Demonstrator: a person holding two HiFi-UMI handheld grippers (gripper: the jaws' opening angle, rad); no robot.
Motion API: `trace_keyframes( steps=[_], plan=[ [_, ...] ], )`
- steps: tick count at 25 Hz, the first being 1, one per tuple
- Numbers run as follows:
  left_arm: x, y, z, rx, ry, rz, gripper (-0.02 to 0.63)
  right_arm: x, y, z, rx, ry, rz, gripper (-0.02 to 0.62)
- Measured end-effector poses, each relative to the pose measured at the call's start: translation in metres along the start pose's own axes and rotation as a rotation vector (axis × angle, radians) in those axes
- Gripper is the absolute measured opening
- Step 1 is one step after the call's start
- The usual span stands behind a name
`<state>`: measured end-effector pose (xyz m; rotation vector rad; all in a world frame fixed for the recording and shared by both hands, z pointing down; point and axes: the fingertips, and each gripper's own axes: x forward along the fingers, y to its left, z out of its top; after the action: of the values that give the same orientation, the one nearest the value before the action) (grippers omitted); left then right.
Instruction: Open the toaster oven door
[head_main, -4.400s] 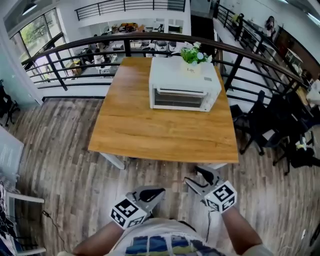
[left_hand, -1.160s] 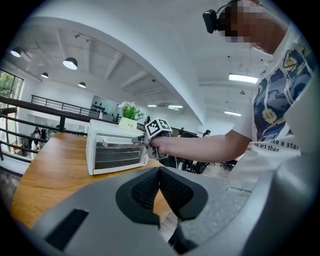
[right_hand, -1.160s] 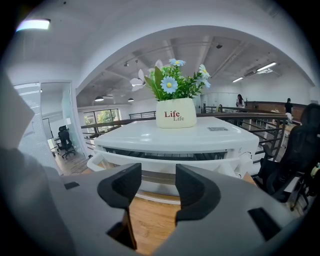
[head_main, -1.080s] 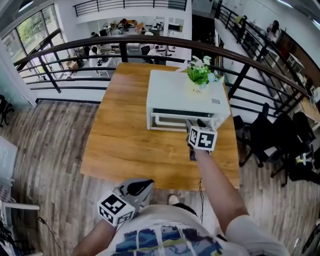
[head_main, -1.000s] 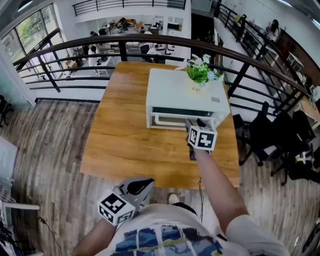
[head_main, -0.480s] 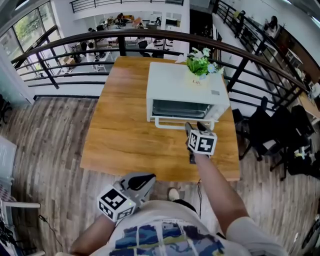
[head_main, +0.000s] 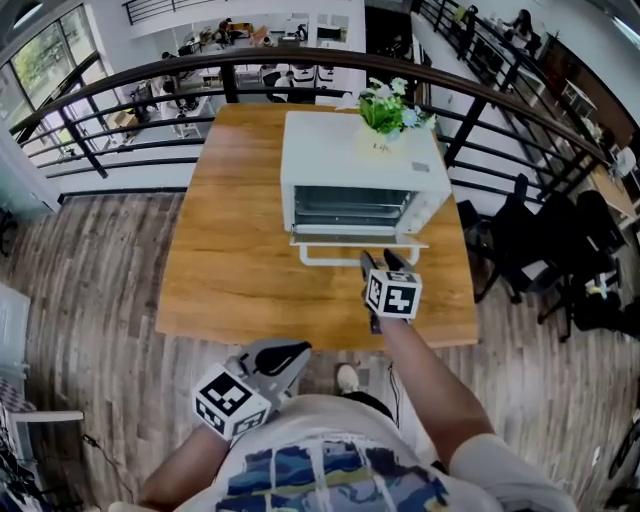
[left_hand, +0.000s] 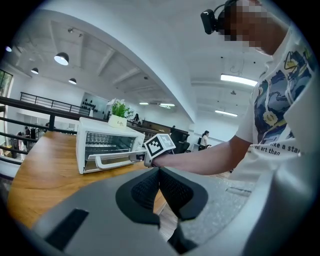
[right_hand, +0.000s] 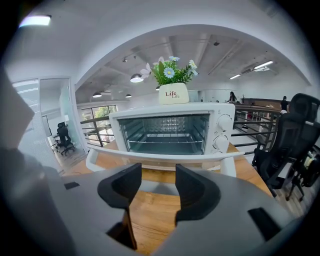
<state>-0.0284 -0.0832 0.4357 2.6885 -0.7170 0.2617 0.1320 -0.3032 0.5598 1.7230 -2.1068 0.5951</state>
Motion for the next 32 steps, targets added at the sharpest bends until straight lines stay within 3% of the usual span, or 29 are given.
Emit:
trace_keyframes(
  steps=[17, 32],
  plan=[
    [0.01, -0.003, -0.001, 0.003, 0.035, -0.02, 0.002, 0.0, -0.003, -0.083, 0.018, 0.092, -0.011, 0.207],
    [0.026, 0.002, 0.0, -0.015, 0.054, -0.008, 0.003, 0.016, -0.007, -0.129, 0.019, 0.162, 0.004, 0.192]
  ],
)
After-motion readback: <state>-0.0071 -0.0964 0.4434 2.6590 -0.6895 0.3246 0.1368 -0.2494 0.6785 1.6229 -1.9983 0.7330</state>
